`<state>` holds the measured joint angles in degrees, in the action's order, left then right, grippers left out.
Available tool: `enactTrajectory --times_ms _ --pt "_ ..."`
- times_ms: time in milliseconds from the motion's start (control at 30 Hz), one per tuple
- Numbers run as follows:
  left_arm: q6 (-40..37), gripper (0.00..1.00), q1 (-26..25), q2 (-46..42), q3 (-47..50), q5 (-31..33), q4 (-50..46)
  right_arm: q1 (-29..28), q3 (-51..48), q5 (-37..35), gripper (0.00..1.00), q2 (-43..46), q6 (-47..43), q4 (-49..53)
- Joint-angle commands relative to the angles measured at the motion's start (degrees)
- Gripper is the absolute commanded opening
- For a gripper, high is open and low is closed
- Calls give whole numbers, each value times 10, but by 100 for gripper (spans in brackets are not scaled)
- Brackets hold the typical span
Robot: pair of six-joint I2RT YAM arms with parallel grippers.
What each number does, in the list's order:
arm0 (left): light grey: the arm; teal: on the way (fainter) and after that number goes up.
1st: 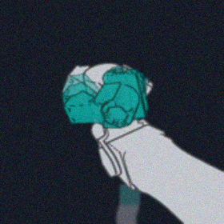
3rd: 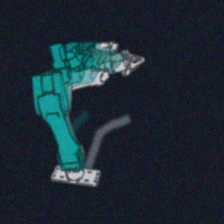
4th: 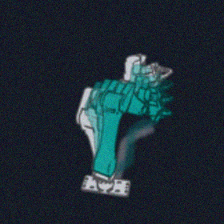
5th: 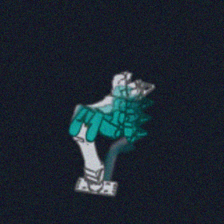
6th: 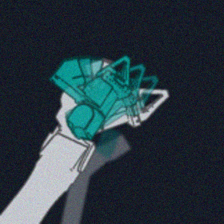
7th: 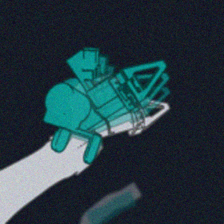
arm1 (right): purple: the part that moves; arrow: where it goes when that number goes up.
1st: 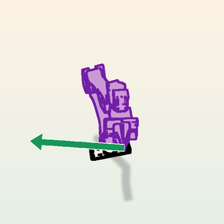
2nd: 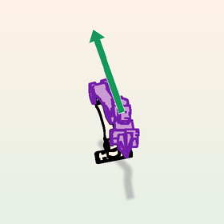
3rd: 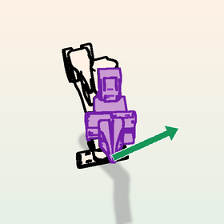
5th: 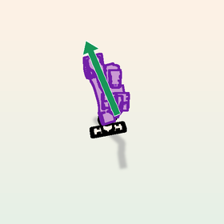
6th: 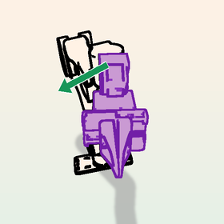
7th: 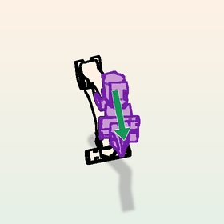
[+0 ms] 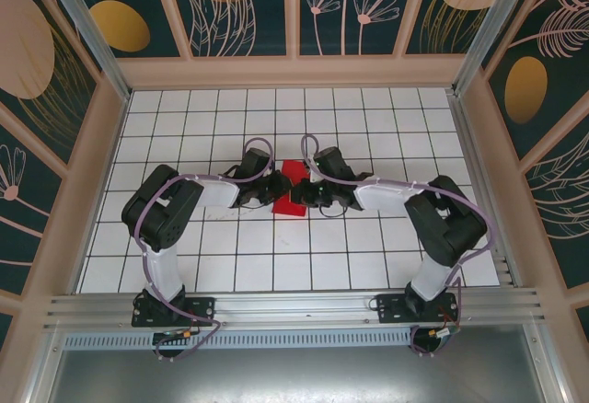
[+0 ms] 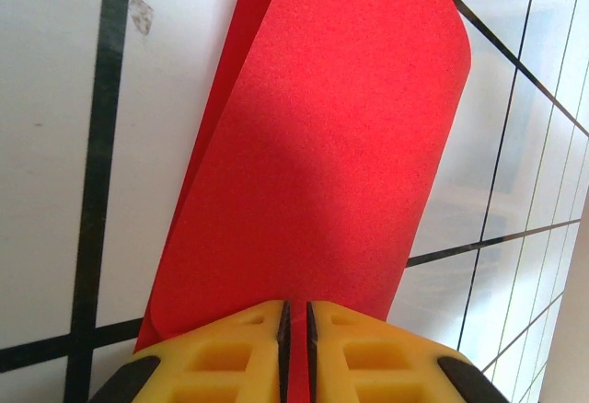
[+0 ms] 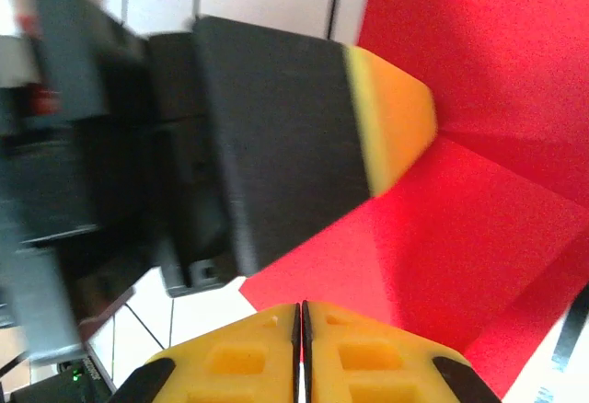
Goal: Fold a paper plane with a square sheet of paper (pick it up from the middle)
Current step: Fold the triangle a second time at the center of the table.
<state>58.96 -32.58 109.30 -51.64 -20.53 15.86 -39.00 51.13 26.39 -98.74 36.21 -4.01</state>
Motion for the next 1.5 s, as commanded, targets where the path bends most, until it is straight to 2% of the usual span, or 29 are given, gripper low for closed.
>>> enactTrajectory --times_ms 0,167,933,1467 --pt "-15 17 3 10 17 6 -21 0 25 14 13 -22 18 8" --pt "-17 17 3 9 17 4 -20 4 39 18 13 -46 14 31" --pt "-15 17 2 11 20 7 -20 4 -8 -6 14 -62 9 56" --pt "-16 17 2 11 19 6 -19 -9 33 11 14 -5 1 89"
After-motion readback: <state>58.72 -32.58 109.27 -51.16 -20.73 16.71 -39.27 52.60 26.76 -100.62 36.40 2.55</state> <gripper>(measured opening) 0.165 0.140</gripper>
